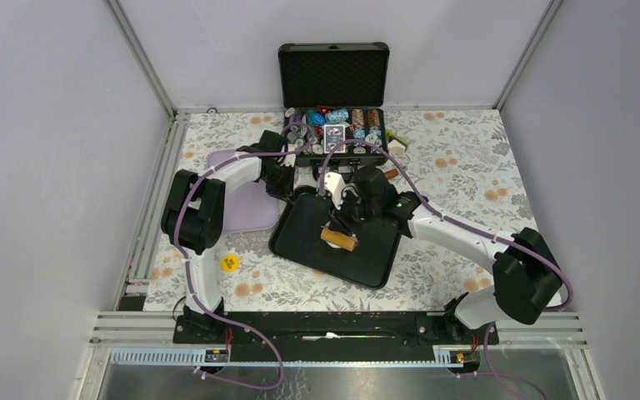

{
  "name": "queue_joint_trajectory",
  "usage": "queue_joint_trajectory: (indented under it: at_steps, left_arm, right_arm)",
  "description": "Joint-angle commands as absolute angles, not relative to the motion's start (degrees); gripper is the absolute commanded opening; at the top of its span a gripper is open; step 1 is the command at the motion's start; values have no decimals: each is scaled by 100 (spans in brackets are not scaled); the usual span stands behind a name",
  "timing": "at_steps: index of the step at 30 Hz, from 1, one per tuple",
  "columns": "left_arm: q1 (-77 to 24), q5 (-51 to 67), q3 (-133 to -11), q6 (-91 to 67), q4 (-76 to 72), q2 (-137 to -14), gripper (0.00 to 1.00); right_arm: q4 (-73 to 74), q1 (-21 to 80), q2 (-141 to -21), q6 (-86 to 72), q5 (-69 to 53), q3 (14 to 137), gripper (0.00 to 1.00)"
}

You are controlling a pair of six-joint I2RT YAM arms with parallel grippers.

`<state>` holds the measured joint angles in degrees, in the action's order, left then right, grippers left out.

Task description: Roll out the dumpling wrappers from the dough

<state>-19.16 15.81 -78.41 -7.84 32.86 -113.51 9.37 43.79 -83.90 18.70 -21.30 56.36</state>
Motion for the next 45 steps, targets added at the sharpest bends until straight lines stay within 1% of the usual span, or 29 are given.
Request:
queue_joint_trajectory:
  at_steps: [1, 15, 28, 36, 39, 45]
  left_arm:
    - [-1978, 1125, -7687, -835, 3656, -11777, 0]
    - [-1978, 1129, -7675, -831, 3652, -11771, 0]
    - [-1978, 1127, -7677, -835, 3656, -11769, 0]
    - [-1978, 1129, -7664, -835, 3656, -11762, 0]
    - [-1978, 1136, -7673, -835, 3656, -11762, 0]
    - [-1978, 1131, -7670, -831, 3656, -11765, 0]
  right_arm:
    - [762, 4571, -8542, 1932, -2095, 5363, 0]
    - [788, 4632, -8774, 2170, -1480, 4722, 0]
    - [1213, 4639, -9035, 2171, -1815, 4725, 0]
    - [1188, 4641, -9081, 2132, -1928, 4644, 0]
    - [1182, 4633, -8934, 2100, -1880, 4794, 0]
    - [1181, 4620, -8121, 2143, -1289, 5748, 0]
